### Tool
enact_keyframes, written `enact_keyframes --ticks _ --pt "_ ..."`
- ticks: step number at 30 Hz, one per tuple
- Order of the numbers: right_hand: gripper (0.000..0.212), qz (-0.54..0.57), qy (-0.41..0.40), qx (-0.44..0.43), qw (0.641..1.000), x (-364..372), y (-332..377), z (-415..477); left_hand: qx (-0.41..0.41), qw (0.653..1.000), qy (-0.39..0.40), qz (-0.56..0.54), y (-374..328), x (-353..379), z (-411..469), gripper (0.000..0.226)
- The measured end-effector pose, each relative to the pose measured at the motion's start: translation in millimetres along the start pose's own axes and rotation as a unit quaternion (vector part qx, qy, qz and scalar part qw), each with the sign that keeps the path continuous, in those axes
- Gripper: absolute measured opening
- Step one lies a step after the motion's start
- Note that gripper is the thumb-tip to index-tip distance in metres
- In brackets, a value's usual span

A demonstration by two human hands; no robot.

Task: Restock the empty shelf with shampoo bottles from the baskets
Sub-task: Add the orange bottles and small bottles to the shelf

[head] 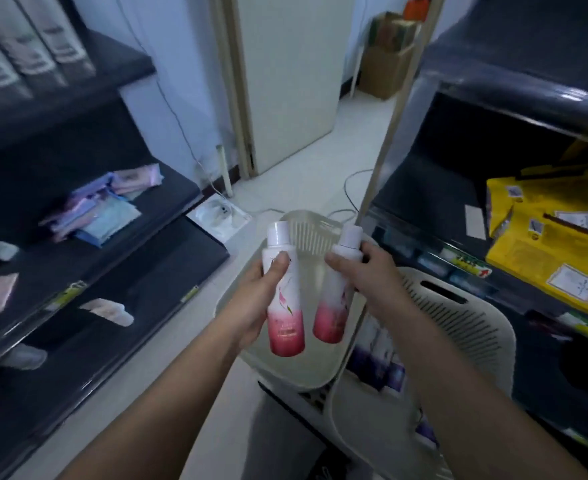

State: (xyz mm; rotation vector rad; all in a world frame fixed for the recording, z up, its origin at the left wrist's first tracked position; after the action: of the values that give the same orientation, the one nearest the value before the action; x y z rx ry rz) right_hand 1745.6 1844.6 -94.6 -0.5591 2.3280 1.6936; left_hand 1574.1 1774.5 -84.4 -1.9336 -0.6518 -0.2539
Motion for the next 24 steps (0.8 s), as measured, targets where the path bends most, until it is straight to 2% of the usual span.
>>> enact_keyframes --ticks 5,10,14,24 --pt "0.046 -0.011 0.032 -0.07 0.997 87 73 -35 0.069 0.995 -0.069 0.016 -71 -88 -59 0.039" --pt "0.054 -0.053 0.074 -0.13 0.987 183 133 -82 0.144 0.983 -0.113 0.008 -129 -175 -123 0.035" --pt "0.044 -0.069 0.112 -0.192 0.973 257 179 -126 0.202 0.966 -0.16 -0.006 -166 -243 -170 0.031" --pt "0.046 -0.127 0.191 -0.316 0.921 403 267 -198 0.318 0.901 -0.294 0.025 -242 -373 -261 0.031"
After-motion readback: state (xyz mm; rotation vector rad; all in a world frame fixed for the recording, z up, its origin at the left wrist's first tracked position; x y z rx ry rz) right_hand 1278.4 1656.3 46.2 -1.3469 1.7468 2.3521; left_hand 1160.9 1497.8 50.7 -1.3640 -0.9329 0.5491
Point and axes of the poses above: each hand's wrist, its own z-axis towards the middle knuckle, its own x-axis out of the palm, y = z × x, the point moved 5 cm from there along z, towards the middle knuckle, and after that the axes turned 15 degrees about -z, right-handed, at the moved point
